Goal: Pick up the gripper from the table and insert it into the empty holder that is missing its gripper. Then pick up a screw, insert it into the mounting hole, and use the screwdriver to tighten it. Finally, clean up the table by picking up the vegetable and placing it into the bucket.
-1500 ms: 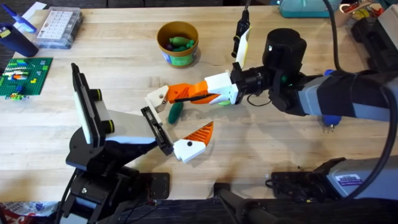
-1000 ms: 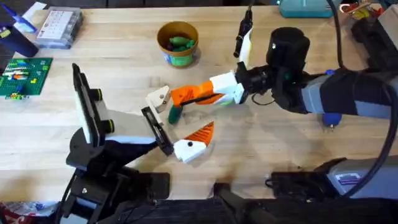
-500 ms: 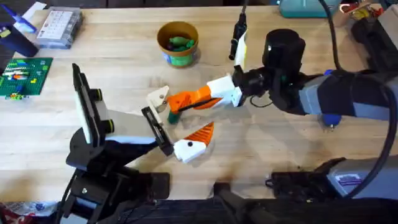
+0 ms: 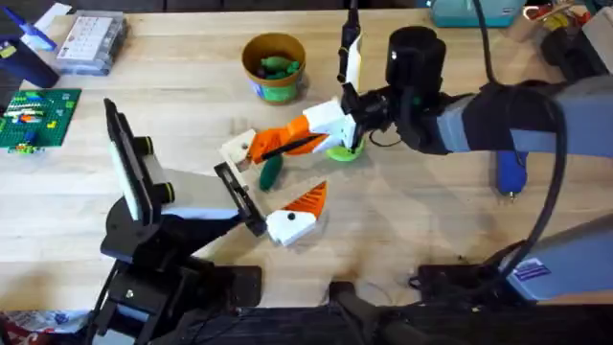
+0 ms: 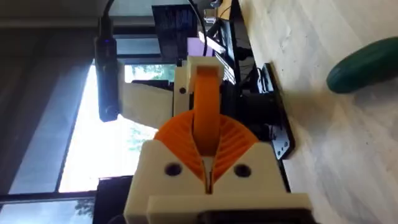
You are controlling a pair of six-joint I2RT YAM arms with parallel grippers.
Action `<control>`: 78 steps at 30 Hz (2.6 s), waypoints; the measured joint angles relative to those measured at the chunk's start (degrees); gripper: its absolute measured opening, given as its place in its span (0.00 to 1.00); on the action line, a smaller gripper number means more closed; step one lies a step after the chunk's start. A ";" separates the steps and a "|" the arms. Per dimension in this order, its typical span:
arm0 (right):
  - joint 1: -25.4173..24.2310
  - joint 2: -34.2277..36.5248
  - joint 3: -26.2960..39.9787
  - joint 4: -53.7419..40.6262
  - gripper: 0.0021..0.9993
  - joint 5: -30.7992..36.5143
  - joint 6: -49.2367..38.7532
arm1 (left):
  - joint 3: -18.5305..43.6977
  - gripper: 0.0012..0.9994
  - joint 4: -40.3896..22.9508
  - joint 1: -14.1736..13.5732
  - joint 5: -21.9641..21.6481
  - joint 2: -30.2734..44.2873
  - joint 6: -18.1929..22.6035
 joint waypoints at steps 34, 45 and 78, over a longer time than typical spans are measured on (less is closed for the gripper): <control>4.86 11.17 12.74 0.21 0.04 -2.78 3.20 | 0.11 0.99 -0.04 1.05 -4.60 -0.02 -0.24; 9.62 11.30 13.00 0.44 0.41 -1.69 3.04 | 0.11 0.99 -0.22 -0.33 1.60 -0.02 -0.04; 1.04 11.30 13.05 0.30 1.00 -4.10 2.92 | 0.11 0.99 -0.26 -0.33 2.76 0.00 -0.04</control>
